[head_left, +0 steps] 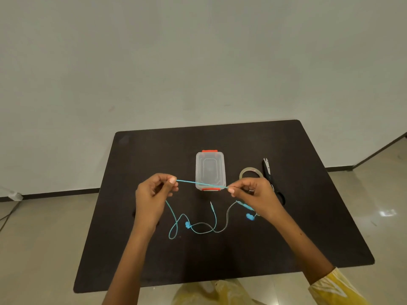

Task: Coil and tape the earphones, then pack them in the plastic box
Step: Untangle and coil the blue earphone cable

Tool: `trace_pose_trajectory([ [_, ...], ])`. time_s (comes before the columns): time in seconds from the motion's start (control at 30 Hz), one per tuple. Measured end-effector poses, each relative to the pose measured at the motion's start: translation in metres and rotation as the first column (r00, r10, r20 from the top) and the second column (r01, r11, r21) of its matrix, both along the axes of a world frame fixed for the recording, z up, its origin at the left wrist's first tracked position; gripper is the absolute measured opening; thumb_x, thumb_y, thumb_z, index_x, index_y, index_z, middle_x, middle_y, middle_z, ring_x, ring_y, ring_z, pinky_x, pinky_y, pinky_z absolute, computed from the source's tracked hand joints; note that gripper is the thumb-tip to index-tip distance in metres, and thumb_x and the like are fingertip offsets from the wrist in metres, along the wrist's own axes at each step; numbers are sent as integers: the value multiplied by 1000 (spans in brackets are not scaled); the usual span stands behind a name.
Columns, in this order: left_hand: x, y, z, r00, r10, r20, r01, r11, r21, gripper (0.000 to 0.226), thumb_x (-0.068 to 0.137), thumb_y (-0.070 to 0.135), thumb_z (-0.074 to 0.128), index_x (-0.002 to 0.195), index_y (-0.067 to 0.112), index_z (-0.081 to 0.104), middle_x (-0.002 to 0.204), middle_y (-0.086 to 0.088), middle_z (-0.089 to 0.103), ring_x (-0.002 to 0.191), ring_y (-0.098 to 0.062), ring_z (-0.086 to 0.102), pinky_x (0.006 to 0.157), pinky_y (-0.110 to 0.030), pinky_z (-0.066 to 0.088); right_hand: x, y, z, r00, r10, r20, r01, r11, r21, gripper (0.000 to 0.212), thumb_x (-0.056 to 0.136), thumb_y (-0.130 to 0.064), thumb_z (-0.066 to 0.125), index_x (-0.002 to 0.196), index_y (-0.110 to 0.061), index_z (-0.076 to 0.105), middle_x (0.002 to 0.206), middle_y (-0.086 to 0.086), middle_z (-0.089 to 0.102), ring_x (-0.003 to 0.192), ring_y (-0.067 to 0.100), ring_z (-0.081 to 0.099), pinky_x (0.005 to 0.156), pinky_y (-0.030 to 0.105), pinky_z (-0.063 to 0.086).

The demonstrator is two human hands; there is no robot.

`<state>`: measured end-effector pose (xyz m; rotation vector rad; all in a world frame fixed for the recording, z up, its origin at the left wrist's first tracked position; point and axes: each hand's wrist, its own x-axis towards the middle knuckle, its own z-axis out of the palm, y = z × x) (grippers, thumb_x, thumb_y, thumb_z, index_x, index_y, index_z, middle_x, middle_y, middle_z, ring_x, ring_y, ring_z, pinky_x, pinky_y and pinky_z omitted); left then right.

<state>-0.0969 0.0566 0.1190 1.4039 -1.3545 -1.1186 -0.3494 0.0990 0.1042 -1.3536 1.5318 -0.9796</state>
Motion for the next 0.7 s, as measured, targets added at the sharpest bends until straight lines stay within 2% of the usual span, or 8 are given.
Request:
trace_pose_trajectory([
  [0.1, 2, 2, -1, 971, -27, 239, 47, 996, -80, 11, 85, 13, 68, 94, 16, 75, 86, -1, 75, 82, -8, 70, 75, -12, 52, 2, 1, 2, 998, -4, -59, 3, 1000, -23, 7, 82, -15, 71, 88, -17, 74, 78, -5, 73, 74, 8, 69, 72, 21, 58],
  [0.17, 2, 2, 0, 827, -63, 559, 133, 987, -85, 21, 87, 13, 66, 107, 17, 72, 89, -5, 75, 86, -16, 70, 75, -22, 53, 4, 0, 5, 992, 18, -124, -23, 999, -37, 7, 83, -17, 70, 89, -18, 74, 79, -12, 71, 76, 2, 68, 72, 16, 56],
  [0.23, -5, 0, 2, 670, -108, 734, 228, 972, -65, 37, 89, 4, 58, 122, 21, 64, 101, -10, 73, 98, -25, 67, 83, -33, 51, 7, -3, 8, 983, 36, -180, -44, 998, -45, 7, 83, -17, 70, 89, -19, 74, 79, -18, 69, 78, -4, 66, 73, 13, 54],
  [0.27, -10, 1, 4, 670, -149, 728, 294, 953, -76, 44, 89, -2, 55, 127, 20, 60, 115, -9, 69, 111, -23, 63, 93, -31, 49, 10, -4, 11, 978, 45, -202, -56, 997, -49, 7, 83, -18, 70, 89, -20, 74, 79, -19, 68, 79, -4, 66, 74, 14, 55],
  [0.33, -25, 4, 10, 761, -276, 587, 430, 893, -136, 46, 86, -3, 60, 127, 19, 60, 127, -1, 63, 120, -11, 56, 103, -18, 40, 16, -7, 16, 974, 77, -213, -90, 994, -55, 7, 83, -21, 70, 88, -22, 74, 80, -16, 70, 80, 1, 67, 77, 24, 57],
  [0.43, -45, 10, 16, 833, -385, 397, 494, 841, -220, 30, 81, 11, 72, 110, 20, 71, 106, 5, 72, 100, -3, 66, 88, -11, 48, 25, -9, 22, 979, 136, -154, -148, 987, -67, 6, 83, -23, 70, 87, -21, 75, 81, -5, 74, 79, 9, 69, 79, 36, 57],
  [0.57, -49, 11, 14, 872, -275, 404, 418, 849, -323, 20, 78, 8, 74, 98, 12, 75, 88, -2, 76, 80, -9, 70, 72, -12, 52, 28, -9, 27, 989, 133, -59, -137, 986, -90, 12, 79, -25, 73, 88, -17, 76, 79, 3, 75, 76, 19, 72, 78, 42, 58],
  [0.7, -30, 1, 9, 916, -158, 369, 295, 888, -352, 19, 78, 5, 75, 96, 12, 76, 88, -1, 76, 78, -6, 71, 69, -18, 55, 5, -7, 24, 997, 71, -25, -72, 997, -42, 14, 76, -22, 75, 88, -15, 76, 80, 1, 75, 76, 14, 72, 74, 28, 59],
])
